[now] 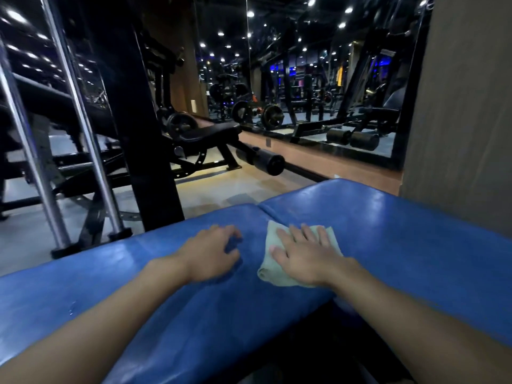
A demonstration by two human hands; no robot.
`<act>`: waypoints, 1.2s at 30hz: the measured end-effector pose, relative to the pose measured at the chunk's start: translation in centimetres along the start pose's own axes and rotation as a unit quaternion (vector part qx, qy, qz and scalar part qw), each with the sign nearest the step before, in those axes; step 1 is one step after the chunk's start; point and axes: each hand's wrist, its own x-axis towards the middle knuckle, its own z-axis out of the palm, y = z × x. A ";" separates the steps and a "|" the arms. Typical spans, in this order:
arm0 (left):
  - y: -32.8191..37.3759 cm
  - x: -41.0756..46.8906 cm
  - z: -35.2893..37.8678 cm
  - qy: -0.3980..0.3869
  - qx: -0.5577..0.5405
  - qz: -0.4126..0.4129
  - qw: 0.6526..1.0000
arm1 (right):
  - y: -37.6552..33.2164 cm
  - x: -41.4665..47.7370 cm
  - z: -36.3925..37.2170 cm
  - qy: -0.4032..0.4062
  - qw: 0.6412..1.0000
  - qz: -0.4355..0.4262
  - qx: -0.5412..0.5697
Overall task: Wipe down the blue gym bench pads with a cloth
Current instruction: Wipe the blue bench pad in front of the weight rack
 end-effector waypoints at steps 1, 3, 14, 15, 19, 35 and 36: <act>0.0 -0.4 -0.2 -0.022 0.024 -0.010 0.999 | 0.1 -0.4 0.1 0.006 1.000 -0.012 -0.012; 0.4 -1.3 -0.9 -0.042 0.044 -0.029 0.998 | 0.2 -1.4 0.0 0.024 0.998 -0.039 -0.045; 0.0 -2.6 -0.7 -0.096 0.102 -0.081 0.987 | 1.1 -3.6 0.7 0.013 0.995 -0.094 0.020; -0.5 -2.6 -0.4 -0.102 0.104 -0.082 0.986 | 1.0 -2.8 0.7 0.016 0.995 -0.098 0.014; -1.2 -2.3 -0.1 -0.097 0.127 -0.068 0.985 | -0.1 2.0 0.2 0.016 0.994 -0.111 0.006; -2.1 -2.6 1.2 -0.040 0.127 -0.064 0.989 | -4.2 18.0 -0.9 0.005 0.990 -0.130 0.048; -2.1 -2.6 1.1 -0.035 0.121 -0.065 0.990 | -3.9 16.9 -0.8 0.003 0.990 -0.132 0.045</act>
